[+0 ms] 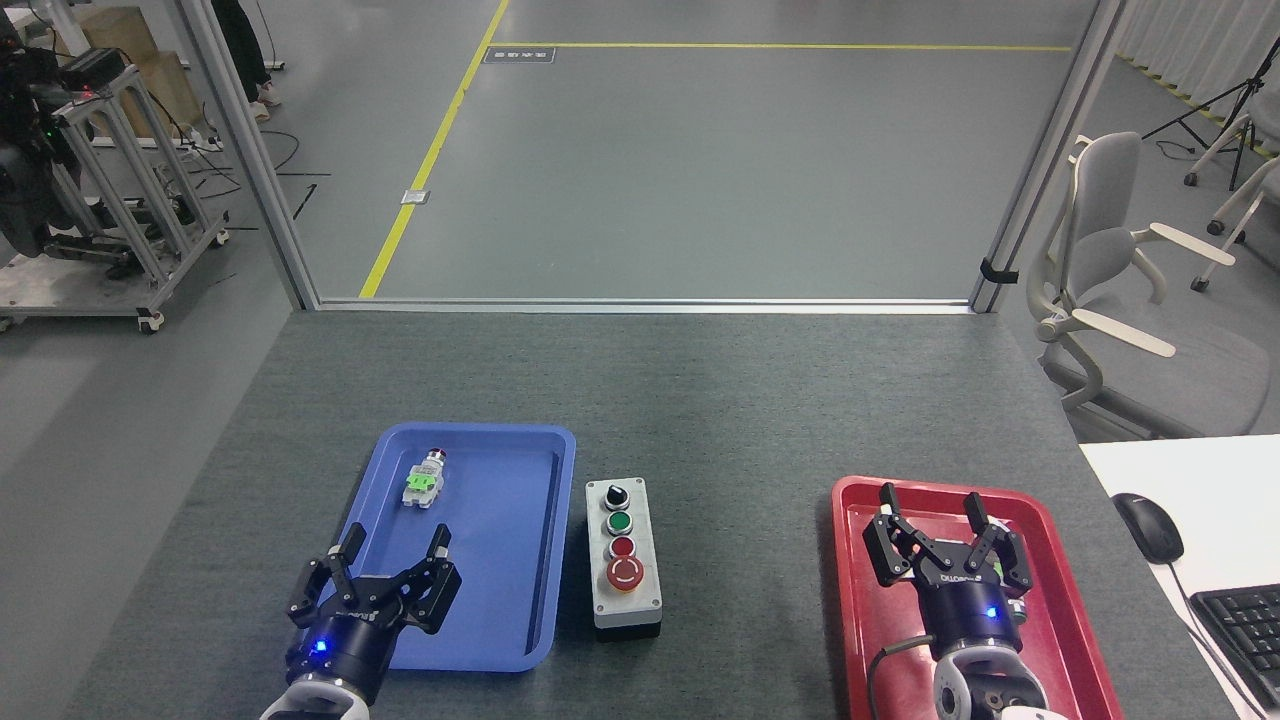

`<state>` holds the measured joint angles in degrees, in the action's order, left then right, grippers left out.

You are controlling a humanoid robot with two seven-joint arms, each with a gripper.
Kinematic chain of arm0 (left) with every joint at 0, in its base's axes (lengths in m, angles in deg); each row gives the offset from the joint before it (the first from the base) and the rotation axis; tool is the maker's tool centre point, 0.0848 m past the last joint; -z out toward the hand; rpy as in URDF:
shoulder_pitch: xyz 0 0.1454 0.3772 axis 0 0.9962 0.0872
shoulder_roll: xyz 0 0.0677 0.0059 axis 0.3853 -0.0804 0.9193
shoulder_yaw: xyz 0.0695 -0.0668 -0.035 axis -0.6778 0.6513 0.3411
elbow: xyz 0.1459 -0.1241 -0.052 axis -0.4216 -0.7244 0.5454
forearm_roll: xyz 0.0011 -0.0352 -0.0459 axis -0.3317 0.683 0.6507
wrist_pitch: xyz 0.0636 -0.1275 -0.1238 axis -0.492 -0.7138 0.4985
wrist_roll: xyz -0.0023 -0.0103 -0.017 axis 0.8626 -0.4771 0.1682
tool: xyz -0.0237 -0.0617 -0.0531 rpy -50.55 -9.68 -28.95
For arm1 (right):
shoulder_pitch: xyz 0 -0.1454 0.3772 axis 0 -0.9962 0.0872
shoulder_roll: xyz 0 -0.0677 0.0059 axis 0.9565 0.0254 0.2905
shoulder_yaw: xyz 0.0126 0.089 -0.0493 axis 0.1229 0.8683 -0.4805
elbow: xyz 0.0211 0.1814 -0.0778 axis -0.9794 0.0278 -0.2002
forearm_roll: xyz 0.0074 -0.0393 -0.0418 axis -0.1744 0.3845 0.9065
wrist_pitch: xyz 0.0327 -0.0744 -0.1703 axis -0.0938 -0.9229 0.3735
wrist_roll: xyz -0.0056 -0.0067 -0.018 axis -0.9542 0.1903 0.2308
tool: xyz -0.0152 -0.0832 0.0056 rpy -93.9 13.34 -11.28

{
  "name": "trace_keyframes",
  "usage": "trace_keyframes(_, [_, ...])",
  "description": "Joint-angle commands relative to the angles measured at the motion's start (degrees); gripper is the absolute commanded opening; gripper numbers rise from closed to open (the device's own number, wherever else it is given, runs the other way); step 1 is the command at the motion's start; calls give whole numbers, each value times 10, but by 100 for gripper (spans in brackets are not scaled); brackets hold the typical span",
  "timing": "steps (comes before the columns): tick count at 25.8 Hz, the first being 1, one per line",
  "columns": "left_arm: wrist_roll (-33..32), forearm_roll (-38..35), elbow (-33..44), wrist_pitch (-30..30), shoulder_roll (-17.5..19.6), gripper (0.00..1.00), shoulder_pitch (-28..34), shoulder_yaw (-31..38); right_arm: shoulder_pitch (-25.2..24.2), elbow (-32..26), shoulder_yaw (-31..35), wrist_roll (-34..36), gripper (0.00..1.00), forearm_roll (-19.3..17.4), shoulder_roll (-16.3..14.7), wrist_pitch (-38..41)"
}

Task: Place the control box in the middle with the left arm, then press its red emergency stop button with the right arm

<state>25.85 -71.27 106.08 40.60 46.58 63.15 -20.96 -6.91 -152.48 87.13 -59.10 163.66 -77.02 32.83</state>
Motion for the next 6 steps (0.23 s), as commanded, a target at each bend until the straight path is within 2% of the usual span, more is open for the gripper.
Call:
trace_keyframes(1, [-13, 0, -1, 3, -1, 99, -2, 4, -6, -1, 1, -2, 99, 0, -1, 0])
trace_keyframes(6, [-10, 8, -8, 6, -7, 99, -2, 5, -6, -1, 1, -3, 99, -3, 0, 0])
